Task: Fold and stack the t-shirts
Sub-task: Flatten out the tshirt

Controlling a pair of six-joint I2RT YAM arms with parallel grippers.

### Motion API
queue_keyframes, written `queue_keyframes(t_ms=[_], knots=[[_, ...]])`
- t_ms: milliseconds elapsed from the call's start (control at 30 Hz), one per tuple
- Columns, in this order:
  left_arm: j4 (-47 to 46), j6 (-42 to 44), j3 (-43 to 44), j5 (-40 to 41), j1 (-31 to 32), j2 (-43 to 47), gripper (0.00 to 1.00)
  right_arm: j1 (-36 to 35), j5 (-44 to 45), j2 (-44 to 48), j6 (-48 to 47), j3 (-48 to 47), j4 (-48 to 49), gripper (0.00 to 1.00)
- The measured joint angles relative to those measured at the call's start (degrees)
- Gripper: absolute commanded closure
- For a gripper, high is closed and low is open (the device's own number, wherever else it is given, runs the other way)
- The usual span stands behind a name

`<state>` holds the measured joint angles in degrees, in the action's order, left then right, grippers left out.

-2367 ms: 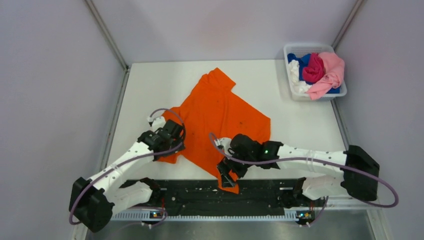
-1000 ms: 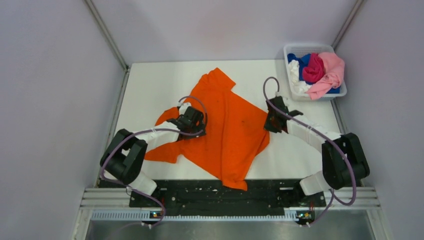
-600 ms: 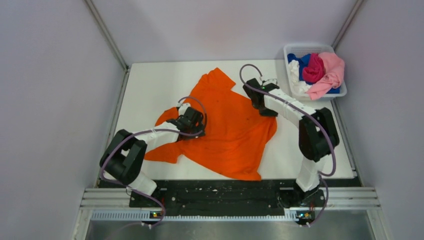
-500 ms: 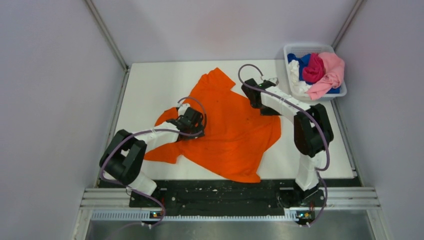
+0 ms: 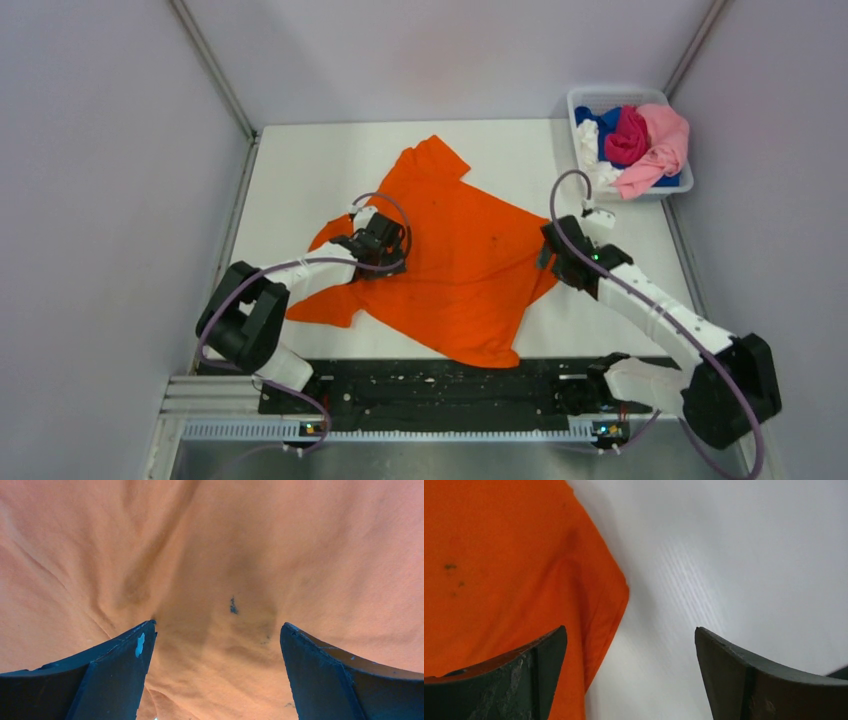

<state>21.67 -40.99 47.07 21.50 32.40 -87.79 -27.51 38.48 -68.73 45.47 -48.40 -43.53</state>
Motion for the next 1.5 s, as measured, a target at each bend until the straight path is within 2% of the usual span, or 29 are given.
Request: queue_keyframes(t_ms=[100,200,333,367,533,700,867,900,933,967,1067,1133,1233,1500], knots=[[-0.1,0.0,0.7,0.0,0.0,0.0,0.01,1.2,-10.0,8.3,0.2,10.3,7.4,0.08],[-0.2,0.0,1.6,-0.4,0.0,-0.8,0.01,1.5,-16.7,12.3,0.2,16.6,12.3,0.17],[-0.7,-0.8,3.0,-2.2,-0.1,-3.6,0.01,2.4,-20.3,10.8,0.5,18.8,18.6,0.47],[-0.6,-0.9,3.3,-2.1,-0.1,-4.2,0.01,3.0,-20.4,9.4,0.9,18.7,20.0,0.5],[-0.5,-1.1,5.3,-2.1,-0.5,-5.9,0.01,5.2,-18.8,0.4,2.9,18.1,22.9,0.53],[-0.6,-1.3,5.9,-1.6,-0.7,-6.5,0.01,5.8,-17.6,-0.3,3.1,18.1,23.2,0.54],[-0.5,-1.5,6.1,-1.7,-0.8,-6.6,0.01,6.5,-20.5,-2.5,2.3,17.9,26.4,0.63],[-0.5,-1.5,6.1,-1.6,-0.8,-6.6,0.01,6.6,-21.9,-3.2,2.3,17.6,27.3,0.66],[-0.5,-1.5,6.1,-1.5,-0.8,-6.7,0.01,6.6,-22.9,-4.2,2.1,17.1,28.2,0.75],[-0.5,-1.5,6.1,-1.3,-0.8,-6.7,0.01,6.6,-23.8,-5.0,2.0,16.6,28.9,0.98],[-0.5,-1.5,6.3,-0.9,-0.8,-7.0,0.01,6.6,-26.4,-8.4,1.7,14.8,30.3,1.0],[-0.4,-1.6,6.4,-0.5,-0.9,-7.1,0.01,6.6,-26.1,-9.9,1.2,12.9,28.7,1.0],[-0.4,-1.5,6.5,0.1,-0.9,-7.3,0.01,6.6,-23.0,-11.8,-1.4,7.1,20.4,1.0],[0.6,-1.5,6.5,1.6,-1.1,-7.4,0.01,5.4,-6.5,-15.5,-7.6,-21.2,-7.1,1.0]])
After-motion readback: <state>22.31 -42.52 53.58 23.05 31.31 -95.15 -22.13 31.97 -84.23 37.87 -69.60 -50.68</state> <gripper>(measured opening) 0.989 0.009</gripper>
